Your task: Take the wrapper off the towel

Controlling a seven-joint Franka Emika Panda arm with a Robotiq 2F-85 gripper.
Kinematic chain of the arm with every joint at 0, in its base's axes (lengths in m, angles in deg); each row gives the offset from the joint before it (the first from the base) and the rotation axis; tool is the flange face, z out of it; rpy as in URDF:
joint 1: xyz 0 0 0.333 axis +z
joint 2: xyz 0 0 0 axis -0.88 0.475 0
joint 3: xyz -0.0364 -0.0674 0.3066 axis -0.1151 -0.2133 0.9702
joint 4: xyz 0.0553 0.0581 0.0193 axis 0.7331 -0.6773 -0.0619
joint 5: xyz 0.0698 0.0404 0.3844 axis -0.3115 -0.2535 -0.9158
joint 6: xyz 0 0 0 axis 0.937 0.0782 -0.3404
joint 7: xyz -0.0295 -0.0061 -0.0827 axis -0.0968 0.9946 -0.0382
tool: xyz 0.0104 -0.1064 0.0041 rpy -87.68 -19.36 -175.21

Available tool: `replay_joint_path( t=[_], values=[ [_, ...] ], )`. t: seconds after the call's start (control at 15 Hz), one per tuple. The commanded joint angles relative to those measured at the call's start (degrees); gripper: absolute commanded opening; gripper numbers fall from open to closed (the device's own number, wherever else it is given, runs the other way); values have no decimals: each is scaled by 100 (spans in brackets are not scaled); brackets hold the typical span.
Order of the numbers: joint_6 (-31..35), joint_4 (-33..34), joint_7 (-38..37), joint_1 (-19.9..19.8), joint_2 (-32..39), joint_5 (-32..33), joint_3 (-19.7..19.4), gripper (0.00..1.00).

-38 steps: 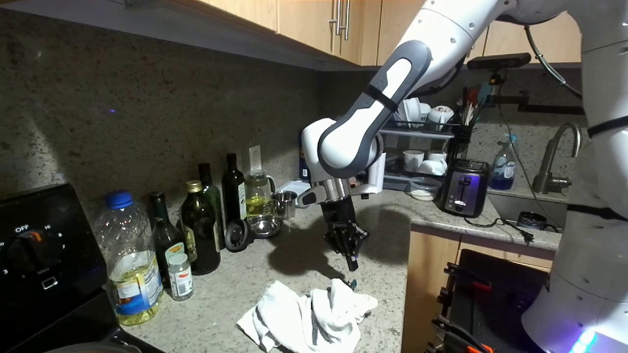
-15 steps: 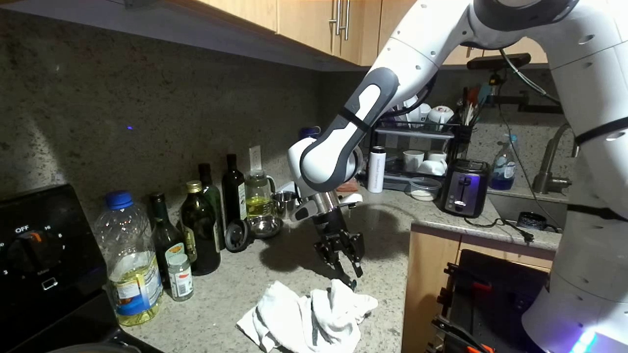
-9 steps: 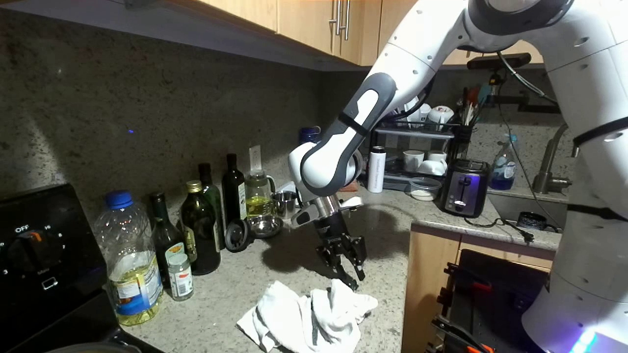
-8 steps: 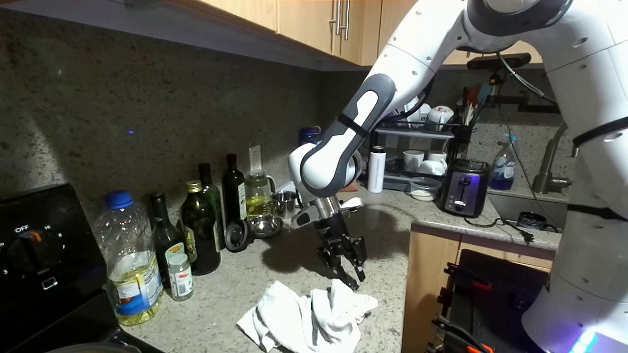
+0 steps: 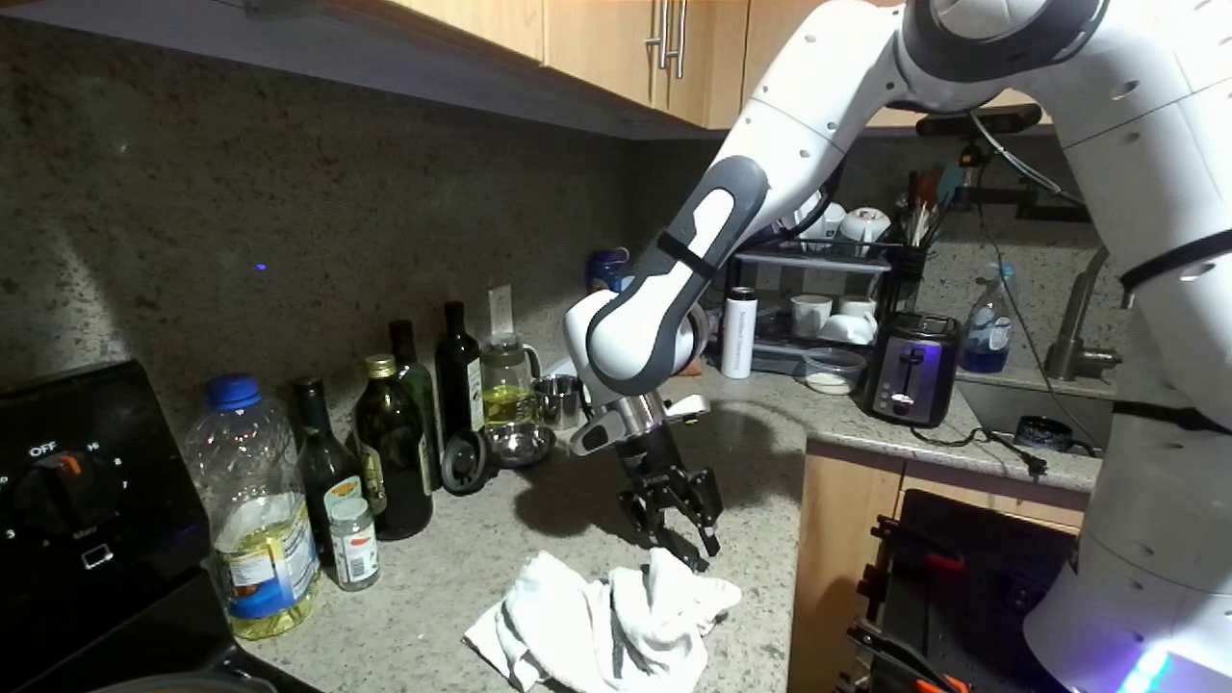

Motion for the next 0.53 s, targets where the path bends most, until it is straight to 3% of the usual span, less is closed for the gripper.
replay_joint_path(
  t=[0.0,0.27,0.47],
  values=[
    [-132,143,120,-59,98,68,29,66],
    [-103,138,139,-65,168,44,46,55],
    [-77,98,148,-77,213,22,59,55]
  ],
)
